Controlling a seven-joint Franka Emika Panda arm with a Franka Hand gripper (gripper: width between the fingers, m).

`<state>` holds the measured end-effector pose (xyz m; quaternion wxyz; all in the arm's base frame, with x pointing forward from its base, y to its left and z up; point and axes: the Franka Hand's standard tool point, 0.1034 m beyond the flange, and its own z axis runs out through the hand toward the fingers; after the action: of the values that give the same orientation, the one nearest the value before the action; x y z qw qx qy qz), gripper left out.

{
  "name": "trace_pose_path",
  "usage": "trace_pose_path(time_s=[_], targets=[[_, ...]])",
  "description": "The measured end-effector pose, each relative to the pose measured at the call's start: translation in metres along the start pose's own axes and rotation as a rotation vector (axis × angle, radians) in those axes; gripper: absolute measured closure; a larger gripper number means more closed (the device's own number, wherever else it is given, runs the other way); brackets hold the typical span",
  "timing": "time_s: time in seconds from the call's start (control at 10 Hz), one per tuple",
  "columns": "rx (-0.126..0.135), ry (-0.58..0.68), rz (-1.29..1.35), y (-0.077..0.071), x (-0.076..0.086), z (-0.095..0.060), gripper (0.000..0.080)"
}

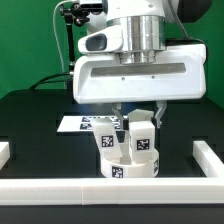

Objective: Assemble stool

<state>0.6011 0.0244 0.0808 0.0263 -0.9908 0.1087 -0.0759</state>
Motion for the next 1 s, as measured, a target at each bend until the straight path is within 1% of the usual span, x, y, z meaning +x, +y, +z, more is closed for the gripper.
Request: trace_pose_path(time_s=[0.2,0.5,0.6,0.7,1.0], targets=[[0.004,0.007,0.19,-0.014,-0.002,0.001,0.0456],[0.013,0.01,0.437,-0.026,-0.001,0.001,0.0456],[0.019,0.009,0.516,-0.031,-0.001,0.001,0.0456],[0.031,0.004,0.649,-0.037,-0.001,0.002,0.0456],[0.051,-0.008,0.867,-0.044,-0.002,0.002,0.0456]])
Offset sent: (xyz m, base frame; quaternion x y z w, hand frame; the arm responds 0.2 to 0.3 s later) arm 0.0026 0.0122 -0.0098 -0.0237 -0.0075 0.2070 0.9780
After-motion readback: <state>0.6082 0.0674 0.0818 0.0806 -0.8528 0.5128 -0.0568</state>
